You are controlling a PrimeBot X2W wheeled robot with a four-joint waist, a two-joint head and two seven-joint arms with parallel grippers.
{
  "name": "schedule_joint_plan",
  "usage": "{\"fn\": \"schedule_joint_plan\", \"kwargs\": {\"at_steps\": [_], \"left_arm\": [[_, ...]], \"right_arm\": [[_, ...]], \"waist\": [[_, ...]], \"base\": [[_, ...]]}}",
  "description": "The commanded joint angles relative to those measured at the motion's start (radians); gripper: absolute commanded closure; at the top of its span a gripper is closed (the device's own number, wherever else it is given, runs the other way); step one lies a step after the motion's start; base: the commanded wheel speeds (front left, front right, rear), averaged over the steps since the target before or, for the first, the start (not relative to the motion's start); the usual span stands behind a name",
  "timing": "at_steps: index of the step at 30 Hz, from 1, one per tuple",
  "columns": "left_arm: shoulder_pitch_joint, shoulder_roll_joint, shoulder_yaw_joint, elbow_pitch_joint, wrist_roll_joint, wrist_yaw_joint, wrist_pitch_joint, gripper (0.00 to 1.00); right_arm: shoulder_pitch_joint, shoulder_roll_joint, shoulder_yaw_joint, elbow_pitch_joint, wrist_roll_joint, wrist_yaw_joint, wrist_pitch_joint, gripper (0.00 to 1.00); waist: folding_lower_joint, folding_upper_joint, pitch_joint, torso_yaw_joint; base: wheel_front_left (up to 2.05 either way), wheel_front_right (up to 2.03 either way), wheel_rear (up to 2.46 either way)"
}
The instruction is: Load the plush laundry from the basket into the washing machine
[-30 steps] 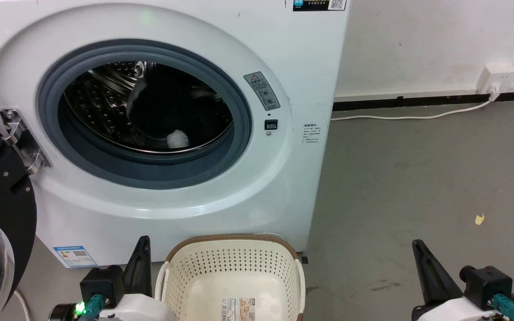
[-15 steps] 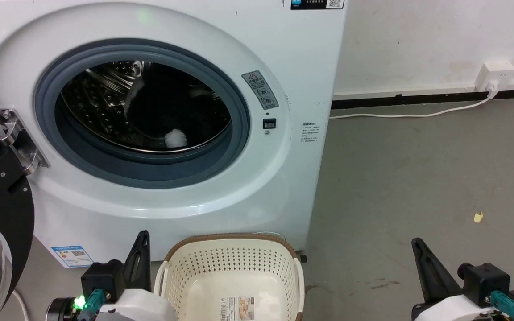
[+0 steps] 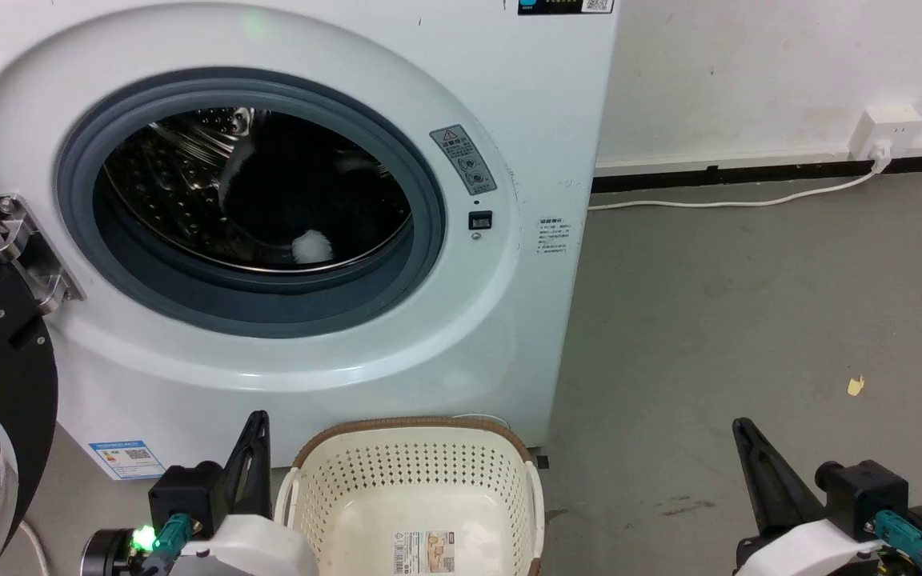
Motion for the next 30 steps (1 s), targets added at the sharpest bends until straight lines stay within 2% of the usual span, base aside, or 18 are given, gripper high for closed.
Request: {"fn": "schedule_joint_plan", "kwargs": {"at_steps": [1, 30], "left_arm": [[-0.014, -0.002, 0.006, -0.006, 0.015, -0.004, 0.005, 1.00], [-0.023, -0.032, 0.049, -0.036, 0.107, -0.030, 0.057, 1.00]], "right_arm": [[-0.019, 0.002, -0.002, -0.007, -0.012, -0.001, 0.005, 1.00], [-0.048, 0.003, -0.005, -0.027, -0.064, -0.001, 0.047, 1.00]], "waist": [[-0.0001, 0.0000, 0.000, 0.000], [-0.0001, 0.0000, 0.010, -0.011]], "base": [[0.00, 0.00, 0.00], [0.00, 0.00, 0.00]]}}
